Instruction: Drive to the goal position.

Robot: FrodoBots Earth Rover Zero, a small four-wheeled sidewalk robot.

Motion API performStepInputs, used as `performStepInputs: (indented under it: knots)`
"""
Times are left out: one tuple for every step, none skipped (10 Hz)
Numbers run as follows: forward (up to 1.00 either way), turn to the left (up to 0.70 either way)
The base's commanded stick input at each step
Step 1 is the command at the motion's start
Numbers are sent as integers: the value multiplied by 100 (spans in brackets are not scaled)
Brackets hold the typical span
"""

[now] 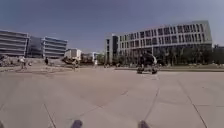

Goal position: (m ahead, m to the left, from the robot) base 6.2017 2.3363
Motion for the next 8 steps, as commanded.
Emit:
performStepInputs:
  knots:
    - [70,0]
    - [70,0]
    - [70,0]
    - [70,0]
    - [70,0]
    - [70,0]
    - [70,0]
    - [70,0]
